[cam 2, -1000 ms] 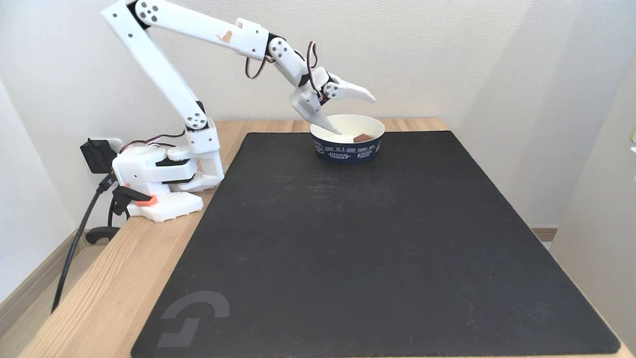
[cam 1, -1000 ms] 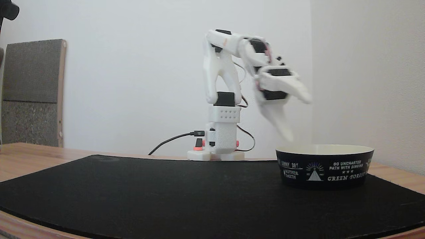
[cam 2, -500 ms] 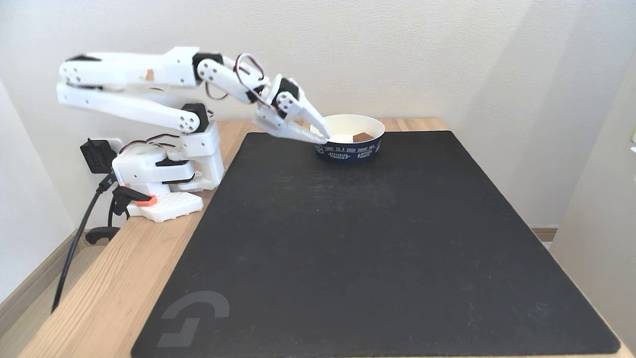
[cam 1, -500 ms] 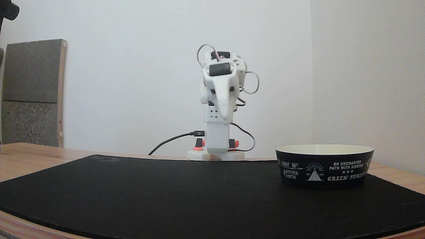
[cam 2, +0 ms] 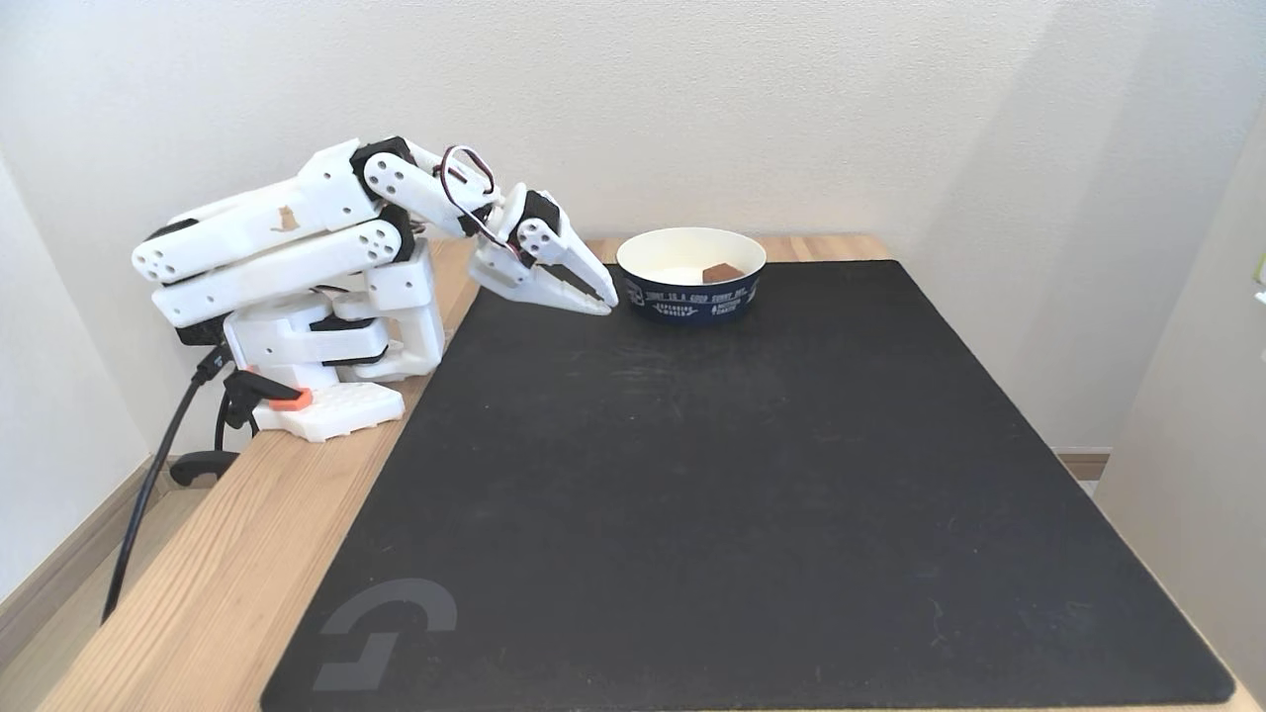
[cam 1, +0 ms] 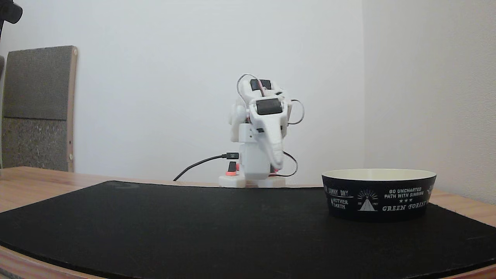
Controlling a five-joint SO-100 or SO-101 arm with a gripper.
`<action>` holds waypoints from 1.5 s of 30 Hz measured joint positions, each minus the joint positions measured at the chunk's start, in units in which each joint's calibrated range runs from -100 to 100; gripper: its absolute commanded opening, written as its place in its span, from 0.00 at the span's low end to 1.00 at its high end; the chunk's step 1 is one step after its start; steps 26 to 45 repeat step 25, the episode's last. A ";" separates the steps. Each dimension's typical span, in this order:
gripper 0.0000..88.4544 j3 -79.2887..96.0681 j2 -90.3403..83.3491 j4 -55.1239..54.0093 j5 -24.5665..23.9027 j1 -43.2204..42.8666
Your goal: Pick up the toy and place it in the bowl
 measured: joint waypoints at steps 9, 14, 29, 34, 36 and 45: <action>0.03 0.00 0.00 0.00 0.26 -0.92; 0.03 0.00 0.00 0.00 0.26 -0.92; 0.03 0.00 0.00 0.00 0.26 -0.92; 0.03 0.00 0.00 0.00 0.26 -0.92; 0.03 0.00 0.00 0.00 0.26 -0.92; 0.03 0.00 0.00 0.00 0.26 -0.92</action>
